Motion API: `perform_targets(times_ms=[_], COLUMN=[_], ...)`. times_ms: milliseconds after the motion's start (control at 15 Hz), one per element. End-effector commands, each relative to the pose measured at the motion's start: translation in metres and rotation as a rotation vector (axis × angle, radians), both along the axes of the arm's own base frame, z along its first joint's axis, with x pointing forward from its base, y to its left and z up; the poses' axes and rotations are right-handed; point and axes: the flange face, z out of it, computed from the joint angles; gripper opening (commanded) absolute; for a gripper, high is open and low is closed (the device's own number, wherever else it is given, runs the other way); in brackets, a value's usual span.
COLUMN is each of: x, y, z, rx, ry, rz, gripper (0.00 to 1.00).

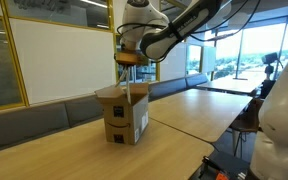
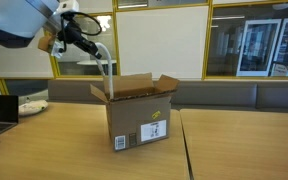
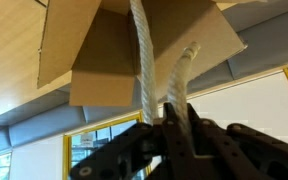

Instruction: Put all the objects on the table into the cardboard box.

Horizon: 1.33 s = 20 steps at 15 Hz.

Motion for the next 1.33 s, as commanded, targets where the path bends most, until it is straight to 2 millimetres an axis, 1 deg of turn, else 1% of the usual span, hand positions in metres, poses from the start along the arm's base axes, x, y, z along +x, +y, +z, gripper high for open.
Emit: perform_targets(times_ms=[0,200,333,533,733,1000,1067,1133,1267], x=[0.044,0.078,0.097,0.125,0.147,0.164,0.168,0.17,0.173], y=[-0.036,-0.073,-0.094,-0.117,-0.127,-0.128,-0.129,-0.129,-0.13], z=[-0.01,-0.043,-0.067,-0.102,-0.132,-0.158,-0.162,-0.165,-0.167], rx=[0.022,0.06,0.079,0.104,0.123,0.133,0.143,0.148,0.153], ry=[0.006,0.052,0.094,0.166,0.218,0.264,0.27,0.278,0.29], rz=[-0.02,-0.061,-0.09,-0.133,-0.154,-0.158,-0.171,-0.174,-0.181], gripper=[0.13,0.13,0.13,0.13,0.13,0.13,0.38,0.39,0.53])
